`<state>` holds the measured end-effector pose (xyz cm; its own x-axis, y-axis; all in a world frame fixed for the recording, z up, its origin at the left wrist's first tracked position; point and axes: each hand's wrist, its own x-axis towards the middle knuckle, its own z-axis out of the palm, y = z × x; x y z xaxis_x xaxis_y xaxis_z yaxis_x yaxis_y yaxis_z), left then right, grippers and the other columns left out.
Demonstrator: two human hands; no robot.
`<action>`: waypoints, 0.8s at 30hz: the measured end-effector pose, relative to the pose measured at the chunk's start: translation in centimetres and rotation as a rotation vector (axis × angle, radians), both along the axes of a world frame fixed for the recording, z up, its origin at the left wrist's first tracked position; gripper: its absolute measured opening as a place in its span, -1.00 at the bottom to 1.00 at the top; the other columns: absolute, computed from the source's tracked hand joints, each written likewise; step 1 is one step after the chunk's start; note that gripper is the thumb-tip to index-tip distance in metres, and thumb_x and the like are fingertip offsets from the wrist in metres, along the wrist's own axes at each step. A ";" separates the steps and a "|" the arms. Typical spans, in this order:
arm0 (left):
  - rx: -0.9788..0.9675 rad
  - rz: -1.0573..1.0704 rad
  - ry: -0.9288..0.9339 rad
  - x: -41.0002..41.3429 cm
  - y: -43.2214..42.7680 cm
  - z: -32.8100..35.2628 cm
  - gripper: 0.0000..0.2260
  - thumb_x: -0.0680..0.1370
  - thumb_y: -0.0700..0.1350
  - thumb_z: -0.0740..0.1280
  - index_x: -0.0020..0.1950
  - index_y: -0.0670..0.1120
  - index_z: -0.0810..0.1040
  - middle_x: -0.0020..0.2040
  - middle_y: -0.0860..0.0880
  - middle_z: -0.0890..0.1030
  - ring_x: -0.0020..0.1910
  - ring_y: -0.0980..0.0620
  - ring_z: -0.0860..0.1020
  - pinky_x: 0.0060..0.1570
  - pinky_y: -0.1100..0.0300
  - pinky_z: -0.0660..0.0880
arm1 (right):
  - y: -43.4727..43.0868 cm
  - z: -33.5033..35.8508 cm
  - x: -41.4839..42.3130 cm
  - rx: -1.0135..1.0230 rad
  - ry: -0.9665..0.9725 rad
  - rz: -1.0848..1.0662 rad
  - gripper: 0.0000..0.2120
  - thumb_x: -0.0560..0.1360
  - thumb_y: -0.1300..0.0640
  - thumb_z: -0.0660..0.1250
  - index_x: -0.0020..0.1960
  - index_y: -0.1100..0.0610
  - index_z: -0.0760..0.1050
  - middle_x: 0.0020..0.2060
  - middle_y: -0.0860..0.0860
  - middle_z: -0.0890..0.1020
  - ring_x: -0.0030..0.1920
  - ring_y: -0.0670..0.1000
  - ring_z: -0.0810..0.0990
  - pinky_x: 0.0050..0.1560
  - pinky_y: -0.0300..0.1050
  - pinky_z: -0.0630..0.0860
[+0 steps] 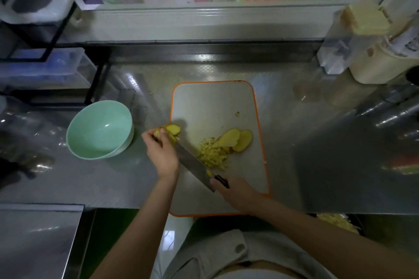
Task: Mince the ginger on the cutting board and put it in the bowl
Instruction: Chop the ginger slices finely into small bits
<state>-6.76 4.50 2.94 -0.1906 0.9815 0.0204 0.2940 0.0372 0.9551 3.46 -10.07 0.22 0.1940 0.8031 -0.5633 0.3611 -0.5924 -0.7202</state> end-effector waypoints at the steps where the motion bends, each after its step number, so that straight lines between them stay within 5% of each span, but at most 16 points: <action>1: 0.001 -0.006 -0.006 0.1 -0.2 0.0 -0.95 0.59 -0.25 0.19 -0.04 -0.17 0.32 -0.13 -0.11 0.44 -0.16 0.01 0.38 -0.18 0.34 0.26 | 0.0 -0.2 0.0 -0.014 -0.028 0.033 -0.59 0.58 -0.09 0.18 -0.40 0.03 0.29 -0.49 -0.10 0.38 -0.48 -0.17 0.35 -0.48 -0.35 0.23; 9: -0.019 -0.062 -0.034 0.2 -0.7 -1.2 -0.94 0.59 -0.24 0.20 -0.07 -0.17 0.33 -0.20 -0.09 0.45 -0.20 -0.01 0.41 -0.20 0.28 0.34 | 0.3 -0.5 2.4 -0.035 -0.135 -0.059 -0.57 0.58 -0.09 0.17 -0.40 0.08 0.27 -0.49 -0.04 0.37 -0.50 -0.11 0.33 -0.52 -0.30 0.19; 12: -0.032 -0.080 -0.005 0.4 -1.2 -1.2 -0.93 0.59 -0.24 0.20 -0.08 -0.18 0.33 -0.27 -0.01 0.41 -0.24 0.02 0.38 -0.29 0.46 0.32 | 0.6 0.0 2.9 -0.023 -0.165 -0.061 -0.55 0.59 -0.05 0.16 -0.41 0.08 0.21 -0.53 -0.03 0.32 -0.54 -0.10 0.27 -0.59 -0.33 0.16; 21: -0.206 -0.266 0.159 0.3 -3.4 -3.2 -0.89 0.57 -0.20 0.26 -0.12 -0.19 0.37 -0.31 -0.04 0.42 -0.24 -0.05 0.40 -0.26 0.13 0.28 | 1.4 0.5 3.8 0.024 -0.285 -0.089 -0.57 0.60 -0.03 0.15 -0.41 0.06 0.20 -0.49 -0.04 0.32 -0.49 -0.11 0.29 -0.53 -0.26 0.16; 24: -0.255 -0.420 0.261 0.3 -4.2 -4.1 -0.89 0.56 -0.19 0.28 -0.07 -0.23 0.42 -0.21 -0.11 0.49 -0.19 -0.07 0.45 -0.30 0.21 0.20 | 1.8 0.5 3.7 0.078 -0.267 -0.140 -0.59 0.60 0.00 0.16 -0.40 0.04 0.22 -0.48 -0.06 0.33 -0.48 -0.13 0.30 -0.50 -0.26 0.25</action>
